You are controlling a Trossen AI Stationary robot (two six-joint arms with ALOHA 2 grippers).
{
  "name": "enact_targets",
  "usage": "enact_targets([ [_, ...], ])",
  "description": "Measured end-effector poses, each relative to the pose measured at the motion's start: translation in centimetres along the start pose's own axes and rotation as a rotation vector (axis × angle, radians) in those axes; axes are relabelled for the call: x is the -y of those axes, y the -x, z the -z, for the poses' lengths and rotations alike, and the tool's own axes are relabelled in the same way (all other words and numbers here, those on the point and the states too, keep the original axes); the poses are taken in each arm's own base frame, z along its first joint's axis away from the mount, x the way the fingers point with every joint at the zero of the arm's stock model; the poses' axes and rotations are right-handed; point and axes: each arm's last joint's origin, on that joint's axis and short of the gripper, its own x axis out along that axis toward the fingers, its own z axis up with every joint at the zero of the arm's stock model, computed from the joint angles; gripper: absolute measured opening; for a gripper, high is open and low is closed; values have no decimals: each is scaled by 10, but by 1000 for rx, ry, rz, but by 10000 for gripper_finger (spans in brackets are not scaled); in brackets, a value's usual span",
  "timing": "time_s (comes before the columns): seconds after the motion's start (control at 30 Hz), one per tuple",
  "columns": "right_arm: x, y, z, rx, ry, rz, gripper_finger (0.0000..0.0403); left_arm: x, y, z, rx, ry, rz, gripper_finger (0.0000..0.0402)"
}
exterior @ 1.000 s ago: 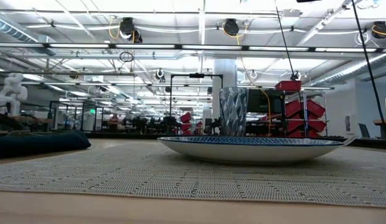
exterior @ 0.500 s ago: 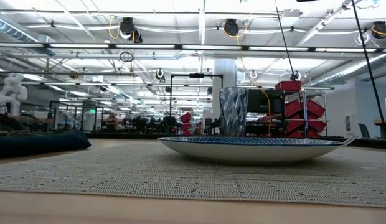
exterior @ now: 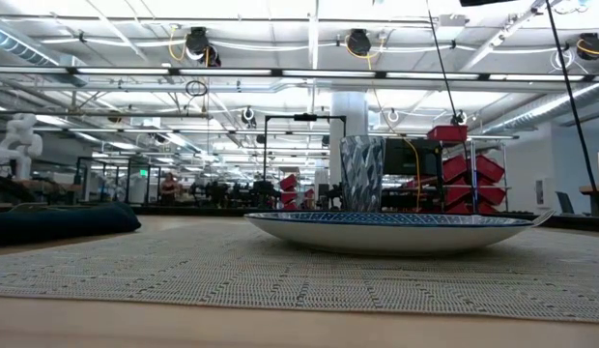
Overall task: Set table place
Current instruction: Adjust the blue cup
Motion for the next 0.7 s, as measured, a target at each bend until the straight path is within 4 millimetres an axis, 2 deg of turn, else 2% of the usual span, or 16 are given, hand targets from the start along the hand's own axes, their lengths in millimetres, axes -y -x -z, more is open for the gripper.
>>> enact_targets([
  [0.7,2,0,9,-93,-10,-74,215,-19,-41,-3,-63,-107,-104,121],
])
